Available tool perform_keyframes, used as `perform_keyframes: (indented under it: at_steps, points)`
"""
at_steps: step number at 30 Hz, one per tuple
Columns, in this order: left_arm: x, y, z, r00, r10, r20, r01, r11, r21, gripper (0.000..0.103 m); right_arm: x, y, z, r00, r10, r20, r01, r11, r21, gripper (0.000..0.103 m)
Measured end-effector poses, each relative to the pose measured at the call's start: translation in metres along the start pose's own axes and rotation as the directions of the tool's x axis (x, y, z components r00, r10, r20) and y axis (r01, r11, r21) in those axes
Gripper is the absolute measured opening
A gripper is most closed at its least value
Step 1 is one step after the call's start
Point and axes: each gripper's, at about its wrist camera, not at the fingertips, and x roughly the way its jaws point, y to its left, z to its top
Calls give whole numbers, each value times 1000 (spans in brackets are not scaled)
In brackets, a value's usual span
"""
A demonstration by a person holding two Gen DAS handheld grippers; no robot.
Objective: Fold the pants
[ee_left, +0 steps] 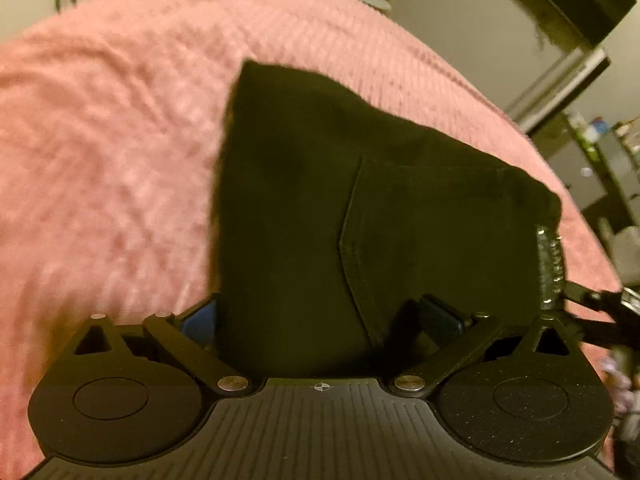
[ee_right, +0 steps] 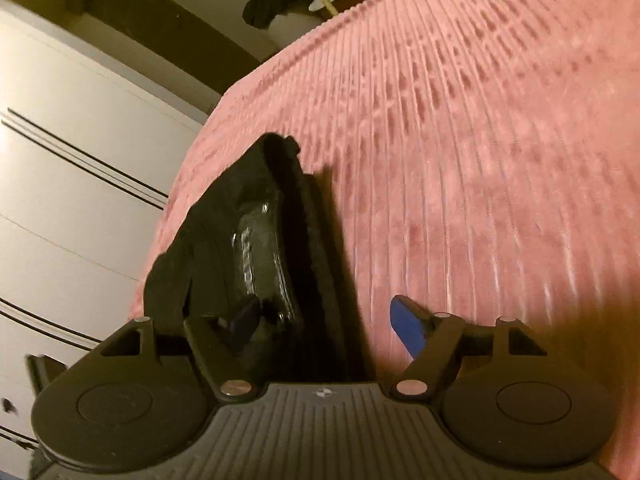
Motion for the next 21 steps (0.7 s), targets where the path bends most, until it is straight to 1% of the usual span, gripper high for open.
perform_keyframes:
  at_steps: [3, 6, 9, 11, 13, 14, 15, 16, 18, 20, 21]
  points:
    - [9, 5, 7, 999, -45, 9, 45, 999, -8, 103, 14, -16, 9, 994, 107, -27, -104, 991, 88, 77]
    - [19, 6, 14, 997, -74, 13, 74, 997, -5, 103, 32, -13, 18, 983, 167, -73, -161, 984, 83, 77]
    - [30, 7, 21, 995, -95, 13, 95, 995, -4, 103, 50, -3, 23, 977, 190, -96, -185, 981, 60, 76]
    - [34, 9, 22, 994, -110, 23, 110, 994, -11, 103, 57, 4, 23, 978, 183, -97, -179, 983, 46, 73]
    - [34, 10, 21, 992, -125, 34, 126, 992, -21, 103, 59, 9, 19, 983, 160, -89, -160, 987, 14, 60]
    - [32, 10, 20, 991, -132, 37, 132, 991, -17, 102, 57, 11, 16, 984, 158, -85, -158, 987, 6, 55]
    - [30, 9, 18, 990, -133, 42, 134, 991, -7, 97, 55, 10, 14, 981, 176, -82, -175, 984, 19, 48]
    - [27, 8, 17, 990, -134, 46, 134, 991, 7, 91, 55, 10, 12, 979, 188, -78, -186, 982, 31, 47]
    - [22, 11, 18, 986, -159, 52, 158, 987, 16, 86, 53, 12, 9, 980, 187, -72, -186, 982, 25, 47]
    - [24, 17, 19, 984, -171, 43, 171, 985, 0, 87, 56, 6, 13, 980, 184, -81, -181, 983, 43, 48]
    - [27, 18, 19, 986, -166, 32, 166, 986, -4, 89, 60, 6, 13, 979, 183, -91, -178, 982, 59, 51]
